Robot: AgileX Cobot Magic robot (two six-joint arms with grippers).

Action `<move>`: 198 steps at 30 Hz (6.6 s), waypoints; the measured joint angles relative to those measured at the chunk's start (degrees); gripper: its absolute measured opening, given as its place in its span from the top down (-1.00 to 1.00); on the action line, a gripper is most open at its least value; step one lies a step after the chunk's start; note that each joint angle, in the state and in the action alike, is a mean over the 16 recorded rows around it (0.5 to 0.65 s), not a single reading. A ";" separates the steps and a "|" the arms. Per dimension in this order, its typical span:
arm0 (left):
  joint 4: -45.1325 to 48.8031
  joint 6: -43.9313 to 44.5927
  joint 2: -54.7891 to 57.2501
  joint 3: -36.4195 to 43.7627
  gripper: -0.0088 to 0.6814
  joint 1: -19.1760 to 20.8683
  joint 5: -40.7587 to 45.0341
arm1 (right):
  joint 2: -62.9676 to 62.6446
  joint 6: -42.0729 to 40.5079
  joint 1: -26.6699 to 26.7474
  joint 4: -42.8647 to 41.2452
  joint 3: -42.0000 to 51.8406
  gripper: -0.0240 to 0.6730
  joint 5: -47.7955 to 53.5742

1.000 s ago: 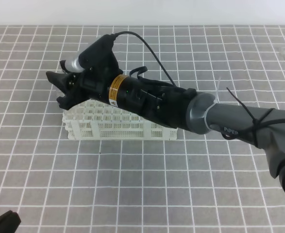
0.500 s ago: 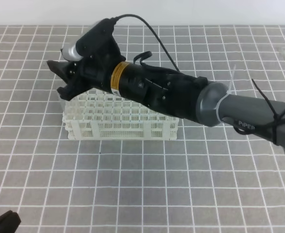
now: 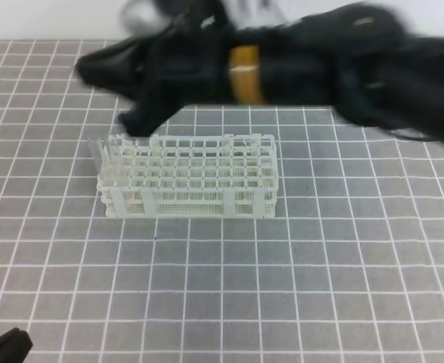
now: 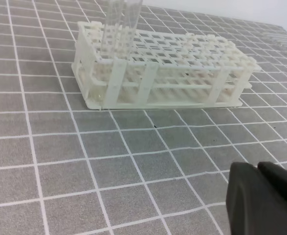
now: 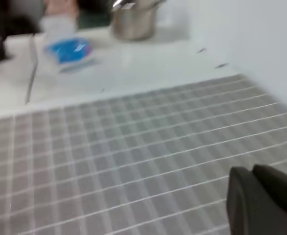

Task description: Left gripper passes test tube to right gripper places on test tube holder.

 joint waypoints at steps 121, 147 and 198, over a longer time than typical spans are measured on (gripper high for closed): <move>0.28 0.08 0.04 0.09 0.98 0.20 1.17 | -100.54 -98.01 -35.52 103.21 87.72 0.97 46.52; -1.87 12.53 -0.10 -0.09 0.98 29.14 1.86 | -100.51 -98.01 -35.52 103.25 87.72 0.97 46.30; -3.00 11.13 -0.28 -0.01 0.98 29.16 2.82 | -100.50 -97.90 -35.52 103.33 87.72 0.97 46.29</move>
